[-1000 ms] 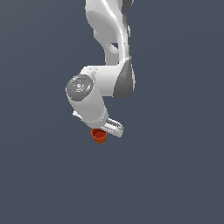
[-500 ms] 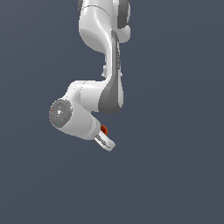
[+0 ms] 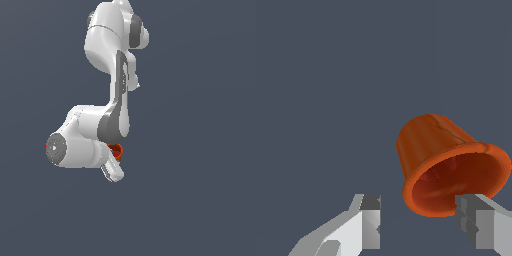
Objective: Pick up the object and move it to a goal position.
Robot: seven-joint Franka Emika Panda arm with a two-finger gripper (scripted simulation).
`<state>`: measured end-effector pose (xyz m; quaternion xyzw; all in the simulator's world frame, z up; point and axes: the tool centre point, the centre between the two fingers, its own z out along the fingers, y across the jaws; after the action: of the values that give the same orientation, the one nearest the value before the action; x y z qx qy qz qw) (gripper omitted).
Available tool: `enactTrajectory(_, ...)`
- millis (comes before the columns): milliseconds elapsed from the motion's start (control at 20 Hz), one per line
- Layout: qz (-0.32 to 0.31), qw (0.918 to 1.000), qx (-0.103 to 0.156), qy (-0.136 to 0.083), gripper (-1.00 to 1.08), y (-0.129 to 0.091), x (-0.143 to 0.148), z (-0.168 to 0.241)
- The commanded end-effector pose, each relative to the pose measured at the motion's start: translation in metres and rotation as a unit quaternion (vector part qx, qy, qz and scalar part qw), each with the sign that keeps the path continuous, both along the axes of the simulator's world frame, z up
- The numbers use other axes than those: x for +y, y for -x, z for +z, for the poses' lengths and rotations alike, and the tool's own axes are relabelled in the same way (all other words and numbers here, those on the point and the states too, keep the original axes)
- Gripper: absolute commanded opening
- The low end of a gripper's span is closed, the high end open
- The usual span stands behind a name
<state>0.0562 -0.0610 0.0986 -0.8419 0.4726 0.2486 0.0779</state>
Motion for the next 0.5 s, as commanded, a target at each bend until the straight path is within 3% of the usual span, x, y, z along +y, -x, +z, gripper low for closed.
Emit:
enactTrajectory(0,-0.017,0.9997,0.014,-0.004,0.28,-0.0004,-0.0003,-0.0032)
enactTrajectory(450,-0.041,0.9985,0.035,-0.010,0.28,-0.0003,-0.0010,-0.0082)
